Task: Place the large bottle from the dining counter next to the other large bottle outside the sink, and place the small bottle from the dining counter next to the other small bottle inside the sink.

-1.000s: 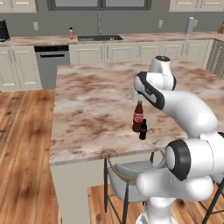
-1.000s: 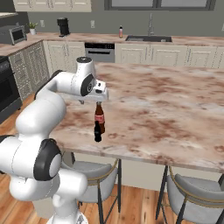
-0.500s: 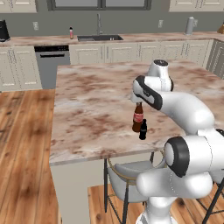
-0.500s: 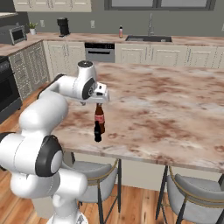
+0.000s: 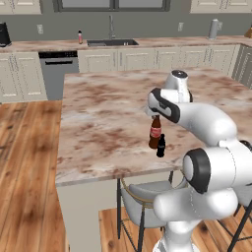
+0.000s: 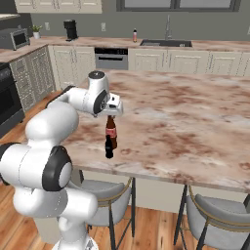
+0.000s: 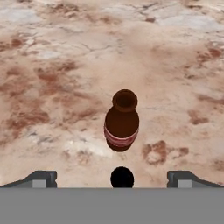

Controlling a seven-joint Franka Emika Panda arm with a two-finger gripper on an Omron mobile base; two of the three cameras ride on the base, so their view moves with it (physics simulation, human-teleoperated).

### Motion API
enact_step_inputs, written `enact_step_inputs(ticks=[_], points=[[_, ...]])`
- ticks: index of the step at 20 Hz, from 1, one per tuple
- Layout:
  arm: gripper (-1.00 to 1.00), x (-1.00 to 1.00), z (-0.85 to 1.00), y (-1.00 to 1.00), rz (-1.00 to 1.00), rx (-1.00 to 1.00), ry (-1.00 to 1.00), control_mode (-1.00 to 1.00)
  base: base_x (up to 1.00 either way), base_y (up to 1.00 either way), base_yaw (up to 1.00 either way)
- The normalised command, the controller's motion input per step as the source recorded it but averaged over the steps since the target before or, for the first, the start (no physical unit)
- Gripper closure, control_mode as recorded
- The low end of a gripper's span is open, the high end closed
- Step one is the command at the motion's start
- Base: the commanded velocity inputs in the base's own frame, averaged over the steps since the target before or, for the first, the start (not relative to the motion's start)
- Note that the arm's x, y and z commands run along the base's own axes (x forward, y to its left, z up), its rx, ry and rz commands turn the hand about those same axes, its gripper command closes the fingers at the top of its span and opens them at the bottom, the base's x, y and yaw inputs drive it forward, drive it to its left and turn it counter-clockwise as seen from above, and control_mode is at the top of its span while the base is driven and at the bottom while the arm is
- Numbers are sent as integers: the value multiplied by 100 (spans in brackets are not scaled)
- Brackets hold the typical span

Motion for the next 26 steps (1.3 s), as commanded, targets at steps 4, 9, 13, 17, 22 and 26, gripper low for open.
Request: enact_step_inputs(ticks=[4,9,13,17,22,26], points=[[-100,14,-13,-6,0,0,-4,-100,0,0,0],[-100,11,-12,-6,0,0,-3,-100,0,0,0],[-100,13,-10,-2,0,0,-2,-100,0,0,0],[-100,15,-12,0,0,0,-2,-100,0,0,0],[-100,14,-12,-1,0,1,-2,-100,0,0,0],[-100,11,-10,0,0,1,-2,-100,0,0,0]])
